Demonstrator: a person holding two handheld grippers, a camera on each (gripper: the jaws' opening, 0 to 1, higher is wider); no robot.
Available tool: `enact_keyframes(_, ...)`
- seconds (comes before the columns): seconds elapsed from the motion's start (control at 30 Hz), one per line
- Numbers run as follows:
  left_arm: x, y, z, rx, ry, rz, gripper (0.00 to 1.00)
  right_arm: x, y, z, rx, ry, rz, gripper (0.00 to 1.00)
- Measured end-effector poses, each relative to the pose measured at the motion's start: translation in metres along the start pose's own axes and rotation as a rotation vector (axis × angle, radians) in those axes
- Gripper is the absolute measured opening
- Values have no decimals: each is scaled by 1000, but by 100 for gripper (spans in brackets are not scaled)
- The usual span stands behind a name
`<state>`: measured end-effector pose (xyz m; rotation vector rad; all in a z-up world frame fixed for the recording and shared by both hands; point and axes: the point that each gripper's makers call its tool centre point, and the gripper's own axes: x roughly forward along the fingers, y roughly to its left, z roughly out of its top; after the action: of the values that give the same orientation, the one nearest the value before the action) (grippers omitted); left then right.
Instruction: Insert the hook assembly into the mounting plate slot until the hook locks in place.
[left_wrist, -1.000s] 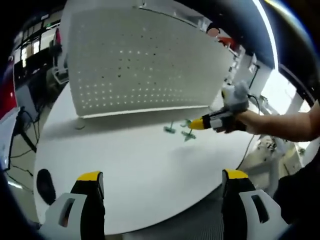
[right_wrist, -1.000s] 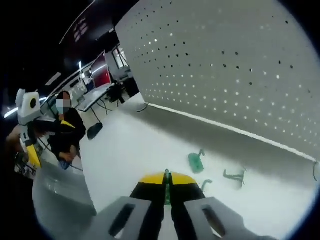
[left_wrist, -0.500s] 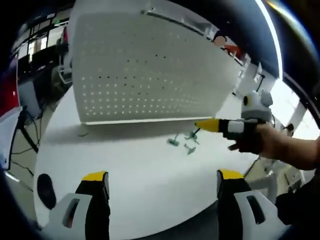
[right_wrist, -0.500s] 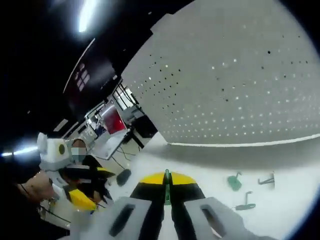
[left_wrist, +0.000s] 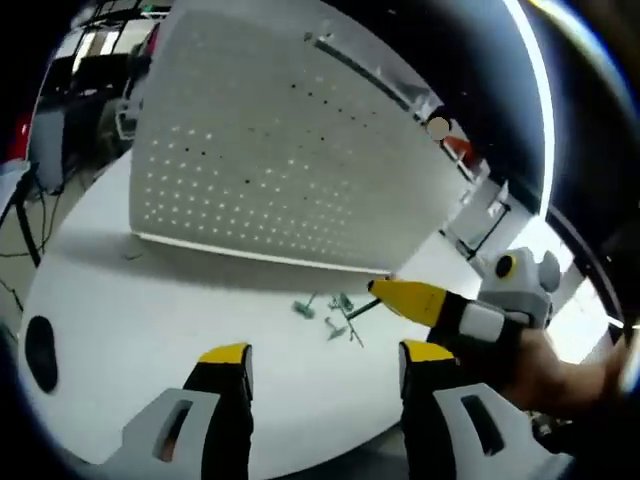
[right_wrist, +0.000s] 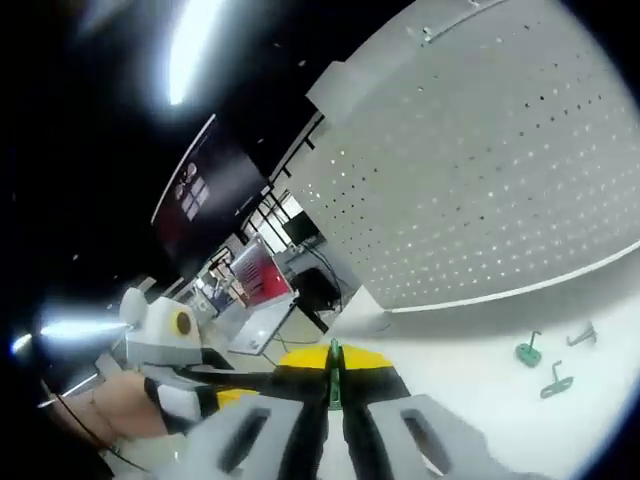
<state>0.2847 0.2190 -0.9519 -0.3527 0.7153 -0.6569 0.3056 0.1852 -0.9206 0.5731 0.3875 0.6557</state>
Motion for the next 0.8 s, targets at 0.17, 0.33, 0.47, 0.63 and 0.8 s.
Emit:
enact_keyframes(0.17,1,-6,0,-43,-11,-34,44,2,12,-6,-18,-8,12,0)
enact_keyframes(0.33,0,-7,1,-71,-23,-52,32,5,22,-2,-45,-31,24,0)
enact_keyframes(0.47,-3,-8,7,-112,-52,-71,23,8,31,-1,-52,-38,46,0)
enact_keyframes(0.63,-5,-8,10,-144,-65,-86,15,8,38,4,-68,-62,60,0)
enact_keyframes(0.8,-7,-11,13,-176,-81,-107,8,8,43,7,-97,-75,66,0)
